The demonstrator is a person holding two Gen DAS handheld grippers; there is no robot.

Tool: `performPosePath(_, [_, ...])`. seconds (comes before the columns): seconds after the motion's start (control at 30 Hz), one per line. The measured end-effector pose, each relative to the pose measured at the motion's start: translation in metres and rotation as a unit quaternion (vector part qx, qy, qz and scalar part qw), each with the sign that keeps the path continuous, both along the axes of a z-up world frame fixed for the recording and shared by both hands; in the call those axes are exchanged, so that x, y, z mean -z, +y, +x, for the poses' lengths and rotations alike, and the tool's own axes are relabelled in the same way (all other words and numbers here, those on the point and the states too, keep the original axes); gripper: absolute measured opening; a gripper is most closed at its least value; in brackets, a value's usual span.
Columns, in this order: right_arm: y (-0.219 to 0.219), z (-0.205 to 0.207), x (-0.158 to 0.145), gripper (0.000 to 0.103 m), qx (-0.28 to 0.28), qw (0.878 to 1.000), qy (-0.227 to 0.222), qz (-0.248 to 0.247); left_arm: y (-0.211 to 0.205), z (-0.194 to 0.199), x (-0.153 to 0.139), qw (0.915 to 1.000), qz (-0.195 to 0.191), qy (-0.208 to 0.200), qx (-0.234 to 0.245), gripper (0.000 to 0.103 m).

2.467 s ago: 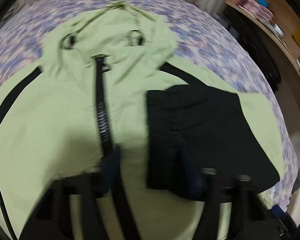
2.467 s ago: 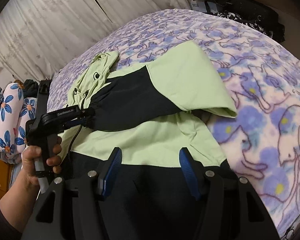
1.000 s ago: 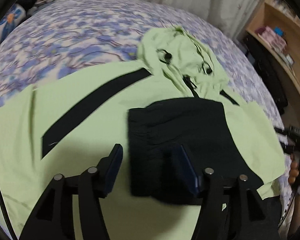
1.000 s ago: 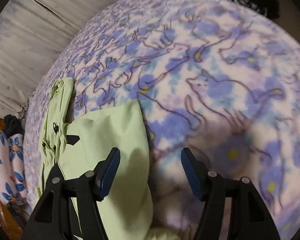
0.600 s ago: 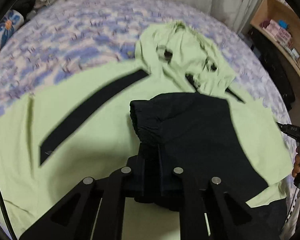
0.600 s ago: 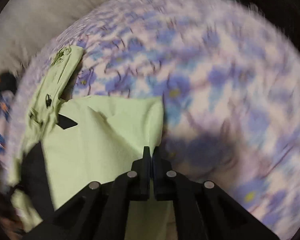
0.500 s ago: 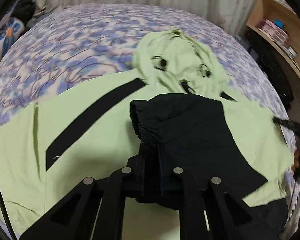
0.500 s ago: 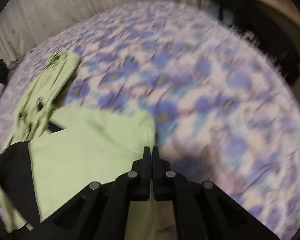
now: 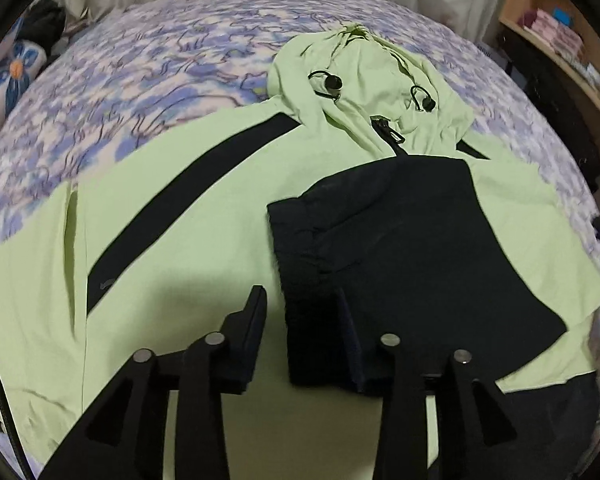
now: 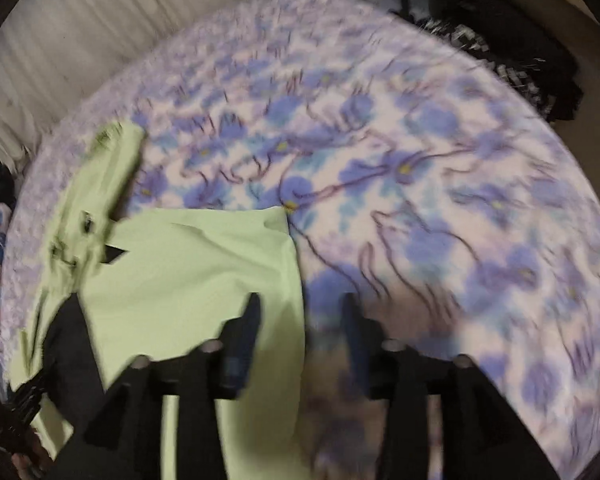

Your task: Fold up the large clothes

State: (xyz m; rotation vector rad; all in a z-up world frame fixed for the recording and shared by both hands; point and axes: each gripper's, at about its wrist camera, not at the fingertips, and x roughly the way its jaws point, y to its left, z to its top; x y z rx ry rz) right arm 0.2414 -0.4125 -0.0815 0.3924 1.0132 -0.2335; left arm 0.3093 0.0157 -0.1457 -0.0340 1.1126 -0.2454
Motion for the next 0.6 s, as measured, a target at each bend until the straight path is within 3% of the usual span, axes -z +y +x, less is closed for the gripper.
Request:
performPosePath(0.13, [0.025, -0.056, -0.012, 0.051, -0.011, 0.999, -0.027, -0.012, 0.009, -0.010, 0.005, 0.9994, -0.027, 0.019, -0.002, 0.037])
performPosePath(0.3, [0.049, -0.101, 0.009, 0.051, -0.031, 0.996, -0.009, -0.081, 0.010, -0.017, 0.009, 0.9981, -0.055, 0.029, -0.005, 0.037])
performPosePath(0.4, [0.052, -0.096, 0.033, 0.051, -0.044, 0.996, 0.015, -0.076, 0.004, -0.015, 0.013, 0.9975, -0.061, 0.035, -0.009, 0.037])
performPosePath(0.53, [0.059, -0.073, 0.043, 0.051, -0.059, 0.996, 0.009, -0.064, -0.003, -0.010, 0.015, 0.9979, -0.054, 0.031, -0.021, 0.037])
performPosePath(0.6, [0.064, -0.060, 0.045, 0.051, -0.059, 0.996, 0.003, -0.062, -0.005, -0.009, 0.013, 0.9979, -0.053, 0.027, -0.026, 0.027])
